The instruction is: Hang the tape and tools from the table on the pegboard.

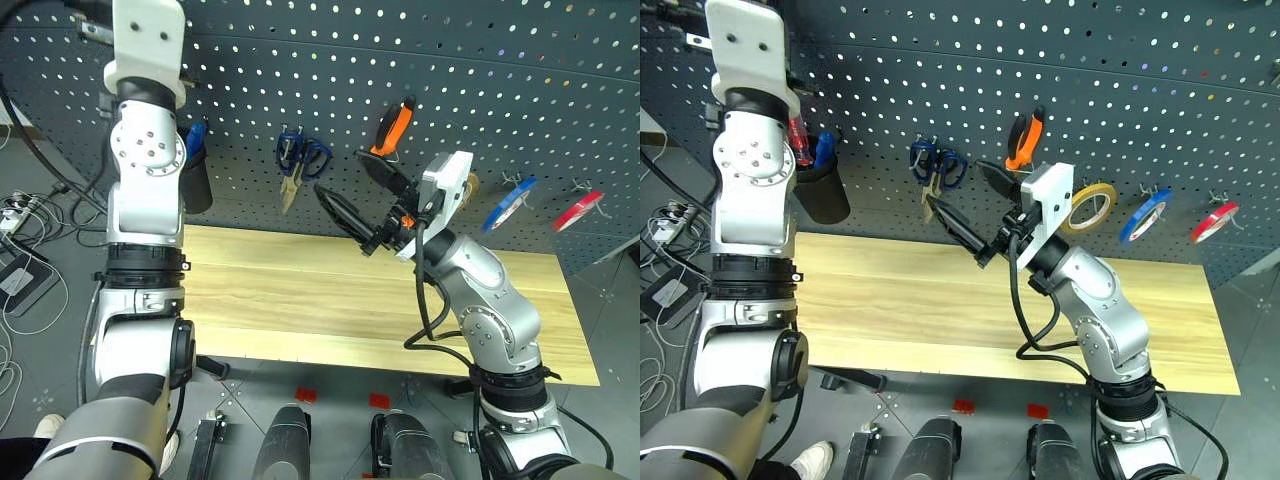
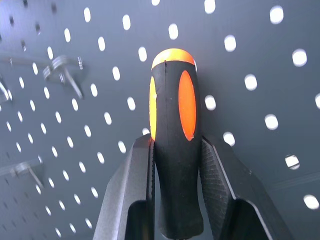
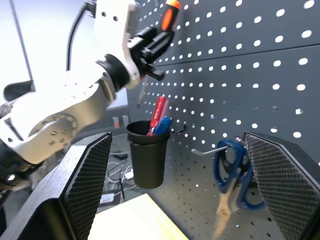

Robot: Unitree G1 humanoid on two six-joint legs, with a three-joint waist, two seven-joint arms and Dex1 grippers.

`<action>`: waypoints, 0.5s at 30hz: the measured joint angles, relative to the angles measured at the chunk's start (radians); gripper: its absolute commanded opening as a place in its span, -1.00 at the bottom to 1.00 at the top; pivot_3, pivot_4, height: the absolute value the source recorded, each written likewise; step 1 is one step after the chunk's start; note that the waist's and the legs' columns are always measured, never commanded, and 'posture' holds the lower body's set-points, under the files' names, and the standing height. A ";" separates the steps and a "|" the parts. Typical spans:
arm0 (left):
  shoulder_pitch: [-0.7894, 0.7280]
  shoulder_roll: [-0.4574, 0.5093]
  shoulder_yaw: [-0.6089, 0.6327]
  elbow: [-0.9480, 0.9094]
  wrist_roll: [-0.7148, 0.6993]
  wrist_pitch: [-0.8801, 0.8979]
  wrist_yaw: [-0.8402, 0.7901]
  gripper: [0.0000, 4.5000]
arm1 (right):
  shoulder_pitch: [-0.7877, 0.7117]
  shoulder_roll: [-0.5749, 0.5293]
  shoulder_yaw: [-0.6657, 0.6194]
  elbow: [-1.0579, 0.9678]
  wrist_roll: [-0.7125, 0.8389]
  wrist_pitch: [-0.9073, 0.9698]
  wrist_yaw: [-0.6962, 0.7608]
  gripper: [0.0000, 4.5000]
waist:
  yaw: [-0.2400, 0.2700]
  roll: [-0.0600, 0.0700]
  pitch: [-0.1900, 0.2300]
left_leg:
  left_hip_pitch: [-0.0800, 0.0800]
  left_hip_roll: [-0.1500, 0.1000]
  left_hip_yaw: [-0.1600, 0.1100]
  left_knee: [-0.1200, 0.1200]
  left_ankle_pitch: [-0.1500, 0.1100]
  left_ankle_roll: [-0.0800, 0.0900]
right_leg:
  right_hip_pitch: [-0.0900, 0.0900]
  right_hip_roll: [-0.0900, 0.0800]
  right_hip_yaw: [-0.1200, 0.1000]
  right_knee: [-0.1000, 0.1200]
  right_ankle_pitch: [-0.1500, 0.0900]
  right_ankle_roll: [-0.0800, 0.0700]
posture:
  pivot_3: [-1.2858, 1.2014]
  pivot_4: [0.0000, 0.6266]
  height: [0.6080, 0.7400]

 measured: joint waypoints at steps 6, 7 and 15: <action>0.092 -0.009 0.018 -0.001 -0.018 -0.015 0.023 -0.60 | 0.002 -0.015 0.013 0.000 0.004 0.002 0.002 1.00 | -0.002 0.000 0.000 | 0.000 0.000 0.000 0.000 0.000 0.000 | -0.001 0.000 0.000 0.002 0.000 0.000 | 0.17 -0.40 1.00; 0.108 -0.009 0.026 -0.010 -0.020 -0.009 0.027 -0.60 | 0.003 -0.017 0.015 0.000 0.004 0.002 0.002 1.00 | -0.002 0.000 0.000 | 0.000 0.000 0.000 0.000 0.000 0.000 | -0.001 0.000 0.000 0.002 0.000 0.000 | 0.18 -0.39 1.00; 0.216 -0.030 0.044 -0.117 -0.043 0.065 0.041 -0.60 | 0.009 -0.031 0.015 0.000 0.004 0.002 0.002 1.00 | -0.002 0.000 0.000 | 0.001 0.000 0.000 0.000 0.000 0.000 | 0.000 0.000 0.000 0.003 0.000 0.000 | 0.19 -0.37 1.00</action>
